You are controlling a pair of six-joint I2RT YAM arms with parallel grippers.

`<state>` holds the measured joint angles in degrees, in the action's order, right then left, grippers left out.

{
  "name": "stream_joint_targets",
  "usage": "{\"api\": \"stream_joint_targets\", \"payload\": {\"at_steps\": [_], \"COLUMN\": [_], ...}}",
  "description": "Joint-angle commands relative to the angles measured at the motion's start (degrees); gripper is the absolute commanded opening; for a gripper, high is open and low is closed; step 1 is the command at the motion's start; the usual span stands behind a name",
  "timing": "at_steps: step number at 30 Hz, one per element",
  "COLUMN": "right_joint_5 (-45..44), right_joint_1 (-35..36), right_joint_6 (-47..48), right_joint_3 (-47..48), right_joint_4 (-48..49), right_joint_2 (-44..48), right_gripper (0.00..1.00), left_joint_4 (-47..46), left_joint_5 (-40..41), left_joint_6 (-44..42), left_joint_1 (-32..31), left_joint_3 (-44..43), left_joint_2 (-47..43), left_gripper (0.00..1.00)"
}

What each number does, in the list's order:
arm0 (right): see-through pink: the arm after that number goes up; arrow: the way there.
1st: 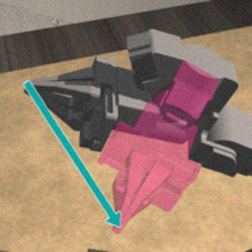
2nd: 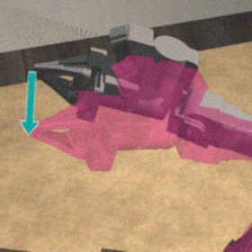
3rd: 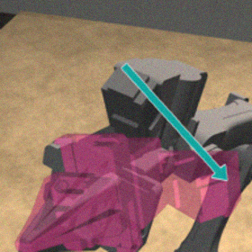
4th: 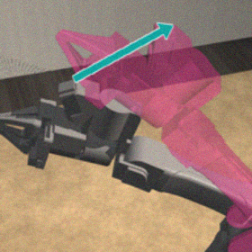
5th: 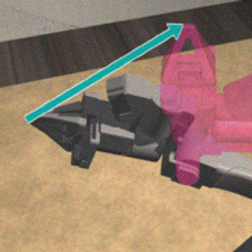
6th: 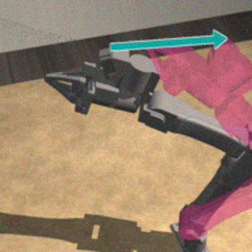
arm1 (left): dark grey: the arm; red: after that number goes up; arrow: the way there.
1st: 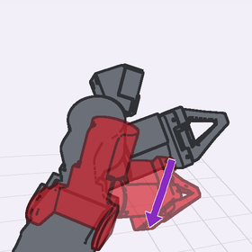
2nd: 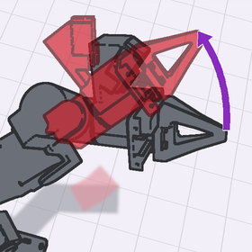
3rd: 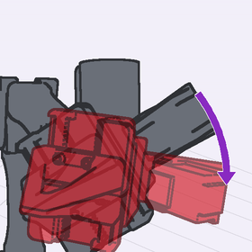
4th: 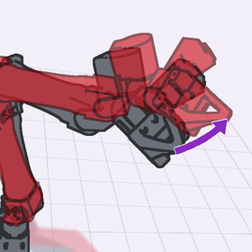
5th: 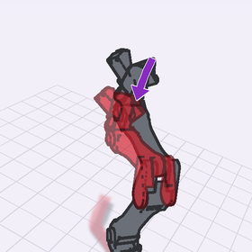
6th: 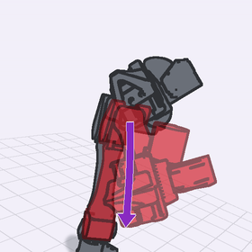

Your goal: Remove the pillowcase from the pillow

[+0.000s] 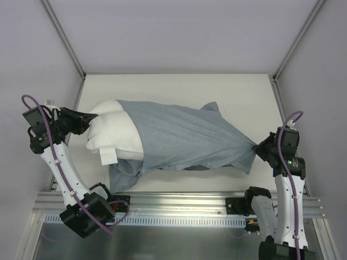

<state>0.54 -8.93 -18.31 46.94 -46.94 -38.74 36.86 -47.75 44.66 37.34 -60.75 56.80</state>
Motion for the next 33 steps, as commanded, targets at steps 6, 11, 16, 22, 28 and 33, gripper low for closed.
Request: {"api": "stream_joint_targets", "payload": {"at_steps": [6,11,16,22,28,33], "right_joint_5": [-7.39,-12.56,-3.97,10.35,20.96,21.19], "right_joint_1": [-3.02,-7.92,-29.52,-36.77,-34.86,-15.94], "right_joint_6": [0.91,2.92,4.78,0.55,2.75,-3.75], "right_joint_3": [-14.14,-6.38,3.94,2.46,-5.18,-11.51], "right_joint_4": [7.21,4.24,-1.92,0.61,6.49,15.73], "right_joint_2": [-0.99,-0.89,-0.9,-1.07,1.99,7.44], "right_gripper": [0.01,0.01,0.01,0.01,0.01,0.21], "left_joint_4": [-10.14,-10.14,-10.14,-10.14,-10.67,-10.85], "left_joint_5": [4.15,5.9,5.56,7.05,7.58,11.26], "left_joint_6": [2.8,2.44,3.85,4.38,2.54,0.6], "left_joint_1": [2.91,3.7,6.16,7.83,5.64,-3.82], "left_joint_3": [-0.86,-1.99,-6.22,-6.22,-1.74,0.54], "left_joint_2": [-0.54,0.24,3.32,4.64,3.42,2.97], "left_gripper": [0.0,0.0,0.0,0.0,0.0,0.0]}}
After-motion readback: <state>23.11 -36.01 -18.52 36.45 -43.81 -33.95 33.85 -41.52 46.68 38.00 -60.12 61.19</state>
